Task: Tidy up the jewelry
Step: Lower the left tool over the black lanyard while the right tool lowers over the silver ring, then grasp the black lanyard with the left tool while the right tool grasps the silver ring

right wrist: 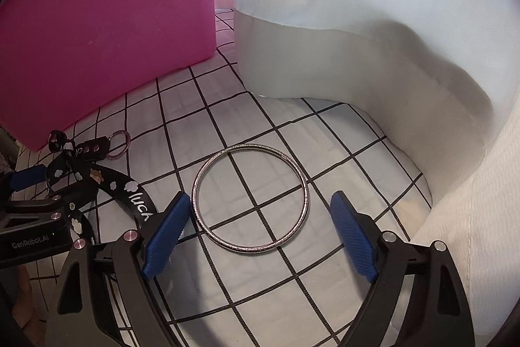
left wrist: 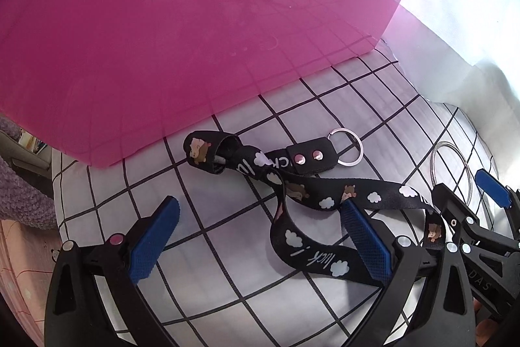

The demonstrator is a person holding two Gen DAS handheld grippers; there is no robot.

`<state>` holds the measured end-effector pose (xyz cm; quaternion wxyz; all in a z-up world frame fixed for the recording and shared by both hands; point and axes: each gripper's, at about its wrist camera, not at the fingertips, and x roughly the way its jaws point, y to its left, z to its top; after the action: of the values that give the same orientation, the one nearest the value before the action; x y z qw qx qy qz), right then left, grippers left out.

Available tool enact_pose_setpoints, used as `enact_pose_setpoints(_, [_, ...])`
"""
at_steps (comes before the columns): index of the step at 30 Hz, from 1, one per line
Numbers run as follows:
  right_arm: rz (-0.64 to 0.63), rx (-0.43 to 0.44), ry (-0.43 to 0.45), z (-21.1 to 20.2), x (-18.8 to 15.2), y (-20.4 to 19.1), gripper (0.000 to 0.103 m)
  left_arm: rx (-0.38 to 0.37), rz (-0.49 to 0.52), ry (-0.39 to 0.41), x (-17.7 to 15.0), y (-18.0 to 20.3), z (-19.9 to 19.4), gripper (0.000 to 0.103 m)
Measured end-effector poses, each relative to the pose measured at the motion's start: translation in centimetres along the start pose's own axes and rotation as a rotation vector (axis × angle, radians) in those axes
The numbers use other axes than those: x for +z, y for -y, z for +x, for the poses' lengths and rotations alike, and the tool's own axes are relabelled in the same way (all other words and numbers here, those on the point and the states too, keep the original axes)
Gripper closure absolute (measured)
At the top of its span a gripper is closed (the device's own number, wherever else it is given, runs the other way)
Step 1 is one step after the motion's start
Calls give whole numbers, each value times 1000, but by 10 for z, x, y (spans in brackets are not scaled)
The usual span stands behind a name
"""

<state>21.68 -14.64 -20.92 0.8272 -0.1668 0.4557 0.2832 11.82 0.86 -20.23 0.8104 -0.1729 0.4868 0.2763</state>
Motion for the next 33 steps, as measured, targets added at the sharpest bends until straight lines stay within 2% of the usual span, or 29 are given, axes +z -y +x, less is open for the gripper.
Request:
enact_pose_setpoints(6, [-3, -2, -10, 15, 11, 2, 11, -1, -5, 31, 7, 1, 6, 5])
enact_pose_setpoints(12, [-1, -6, -11, 18, 15, 1, 11, -6, 0, 58, 13, 2, 12, 5])
enact_pose_setpoints(17, [4, -2, -7, 17, 13, 1, 11, -12, 6, 80, 3, 0, 9, 9])
enact_pose_setpoints(20, [10, -5, -5, 13, 9, 2, 12, -8, 1, 95, -4, -1, 4, 19])
enact_pose_setpoints(23, [4, -1, 3, 5, 3, -1, 16, -10, 8, 107, -5, -1, 1, 33])
enact_pose_setpoints(25, [-1, 1, 13, 1, 0, -5, 22, -21, 28, 118, -6, 2, -2, 55])
enact_pose_setpoints(26, [-4, 2, 18, 0, -1, -7, 27, -27, 38, 122, -7, 5, -5, 62])
enact_pose_setpoints(27, [-6, 0, 22, -1, -2, -9, 31, -31, 46, 125, -8, 7, -6, 76])
enact_pose_setpoints(28, [-3, -3, 23, -1, -4, -11, 31, -38, 54, 127, -9, 9, -7, 86])
enact_pose_setpoints(30, [8, 1, 26, -1, -5, -12, 31, -43, 65, 128, -12, 10, -10, 95])
enact_pose_setpoints(33, [17, -4, 31, -2, -8, -10, 32, -53, 63, 122, -16, 6, -16, 97])
